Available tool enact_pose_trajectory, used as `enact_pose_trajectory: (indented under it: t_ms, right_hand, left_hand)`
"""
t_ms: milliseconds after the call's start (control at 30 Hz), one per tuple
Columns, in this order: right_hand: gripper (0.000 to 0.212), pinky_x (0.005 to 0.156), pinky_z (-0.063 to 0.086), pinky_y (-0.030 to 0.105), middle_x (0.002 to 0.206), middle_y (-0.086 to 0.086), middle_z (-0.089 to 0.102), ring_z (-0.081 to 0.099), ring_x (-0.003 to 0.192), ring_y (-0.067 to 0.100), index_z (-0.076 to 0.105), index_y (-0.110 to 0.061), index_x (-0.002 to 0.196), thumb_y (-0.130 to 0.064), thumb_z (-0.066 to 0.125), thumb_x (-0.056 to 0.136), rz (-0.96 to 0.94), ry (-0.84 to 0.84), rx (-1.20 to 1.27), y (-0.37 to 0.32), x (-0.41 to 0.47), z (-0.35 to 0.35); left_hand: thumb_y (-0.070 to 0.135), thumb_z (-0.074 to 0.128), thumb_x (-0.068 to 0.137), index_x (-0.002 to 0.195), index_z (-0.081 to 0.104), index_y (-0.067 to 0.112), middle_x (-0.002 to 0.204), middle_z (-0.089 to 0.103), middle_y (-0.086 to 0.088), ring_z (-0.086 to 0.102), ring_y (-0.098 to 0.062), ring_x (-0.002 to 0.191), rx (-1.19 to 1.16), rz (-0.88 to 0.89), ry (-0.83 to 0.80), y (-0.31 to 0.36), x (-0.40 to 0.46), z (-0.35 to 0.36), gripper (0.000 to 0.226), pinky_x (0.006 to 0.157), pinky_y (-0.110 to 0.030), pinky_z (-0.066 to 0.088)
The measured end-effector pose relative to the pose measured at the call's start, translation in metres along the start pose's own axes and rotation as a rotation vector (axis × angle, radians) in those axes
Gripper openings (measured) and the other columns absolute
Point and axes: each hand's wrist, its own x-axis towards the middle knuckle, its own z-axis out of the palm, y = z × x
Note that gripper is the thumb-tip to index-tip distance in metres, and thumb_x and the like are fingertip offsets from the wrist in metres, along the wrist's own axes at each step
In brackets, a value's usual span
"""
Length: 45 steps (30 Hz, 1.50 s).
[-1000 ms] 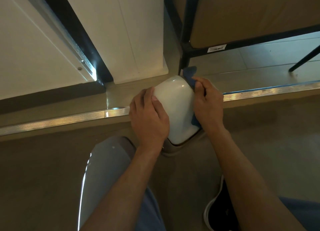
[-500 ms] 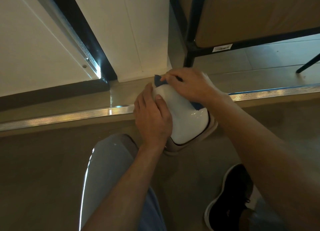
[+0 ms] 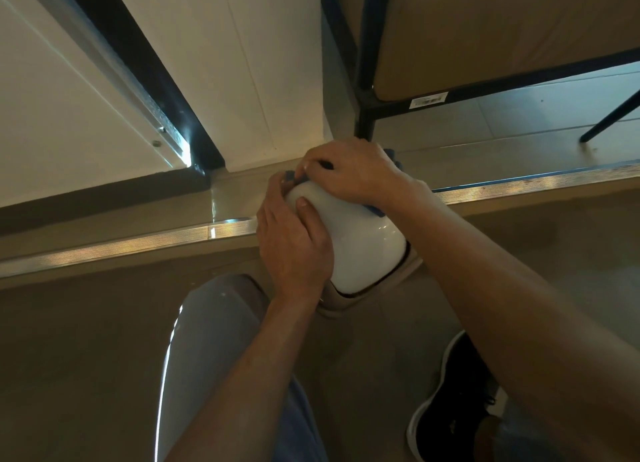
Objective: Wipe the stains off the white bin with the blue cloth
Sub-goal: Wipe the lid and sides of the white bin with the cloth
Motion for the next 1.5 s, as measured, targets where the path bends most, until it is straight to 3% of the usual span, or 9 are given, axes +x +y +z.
enact_pose_trajectory:
  t_ms: [233,367,567,767,933,1100,1233,1333,1500]
  right_hand:
    - [0.038,0.076,0.04,0.037,0.105,0.001,0.069,0.062,0.095,0.027,0.068,-0.025,0.108,-0.037,0.032,0.103,0.085,0.089,-0.222,0.001,0.0,0.016]
    - [0.03,0.083,0.047,0.034,0.106,-0.007,0.072,0.063,0.098,0.019,0.07,-0.032,0.111,-0.034,0.041,0.101,-0.079,0.107,-0.082,-0.008,-0.012,0.015]
    - [0.042,0.107,0.031,0.03,0.135,-0.001,0.062,0.053,0.126,0.02,0.056,-0.025,0.139,-0.036,0.059,0.098,-0.105,0.138,0.038,0.008,-0.032,0.013]
    - [0.027,0.101,0.045,0.031,0.116,0.003,0.072,0.064,0.109,0.016,0.069,-0.014,0.122,-0.016,0.055,0.1,-0.09,0.484,0.191,0.003,-0.039,0.036]
    - [0.028,0.092,0.044,0.01,0.116,-0.007,0.069,0.061,0.106,-0.006,0.066,-0.018,0.126,-0.015,0.052,0.103,0.038,0.643,0.534,-0.004,-0.053,0.026]
    - [0.029,0.097,0.048,0.018,0.119,-0.005,0.068,0.062,0.114,0.004,0.064,-0.015,0.128,-0.012,0.053,0.102,0.056,0.729,0.66,-0.006,-0.069,0.01]
    - [0.029,0.099,0.052,0.037,0.113,-0.005,0.066,0.059,0.115,0.014,0.062,-0.025,0.128,-0.021,0.053,0.101,0.056,0.725,0.574,-0.015,-0.077,-0.001]
    - [0.029,0.098,0.048,0.05,0.102,-0.022,0.056,0.054,0.115,0.017,0.058,-0.04,0.125,-0.035,0.05,0.098,0.027,0.704,0.475,-0.036,-0.077,-0.007]
    - [0.036,0.095,0.054,0.037,0.095,-0.017,0.066,0.061,0.105,0.008,0.056,-0.027,0.136,-0.02,0.057,0.101,-0.059,0.565,0.62,-0.076,-0.069,-0.013]
  left_hand:
    - [0.03,0.039,0.105,0.151,0.036,0.019,0.137,0.056,0.003,0.05,-0.012,0.125,0.006,-0.013,0.007,0.002,0.001,0.0,0.048,0.101,-0.045,0.048]
    - [0.031,0.039,0.106,0.151,0.034,0.018,0.14,0.055,0.0,0.052,-0.016,0.127,-0.016,0.019,0.015,0.002,0.001,-0.001,0.047,0.101,-0.047,0.048]
    - [0.029,0.04,0.105,0.151,0.034,0.014,0.134,0.055,-0.002,0.054,-0.016,0.12,-0.028,0.007,0.024,0.002,0.001,0.0,0.05,0.096,-0.046,0.05]
    - [0.028,0.039,0.103,0.151,0.035,0.014,0.134,0.055,-0.002,0.054,-0.018,0.119,-0.035,0.002,0.03,0.003,0.002,-0.001,0.049,0.094,-0.047,0.05]
    - [0.024,0.046,0.101,0.137,0.047,0.013,0.133,0.052,-0.005,0.051,-0.02,0.12,-0.059,0.041,0.048,0.002,0.0,-0.002,0.037,0.096,-0.04,0.048]
    - [0.022,0.046,0.099,0.116,0.062,0.014,0.121,0.058,-0.008,0.051,-0.028,0.115,0.07,0.118,-0.005,-0.004,0.005,-0.002,0.024,0.095,-0.045,0.043]
    - [0.024,0.057,0.098,0.123,0.064,0.023,0.136,0.054,-0.002,0.04,-0.026,0.135,0.061,0.186,-0.047,0.011,0.004,-0.018,0.026,0.11,-0.041,0.038]
    - [0.023,0.056,0.099,0.129,0.064,0.02,0.137,0.059,-0.002,0.041,-0.024,0.136,-0.041,0.266,-0.067,0.026,-0.002,-0.029,0.031,0.11,-0.032,0.035]
    - [0.022,0.046,0.105,0.146,0.049,0.015,0.15,0.046,-0.006,0.044,-0.013,0.137,-0.326,0.143,-0.051,0.037,-0.01,-0.049,0.042,0.109,-0.014,0.037]
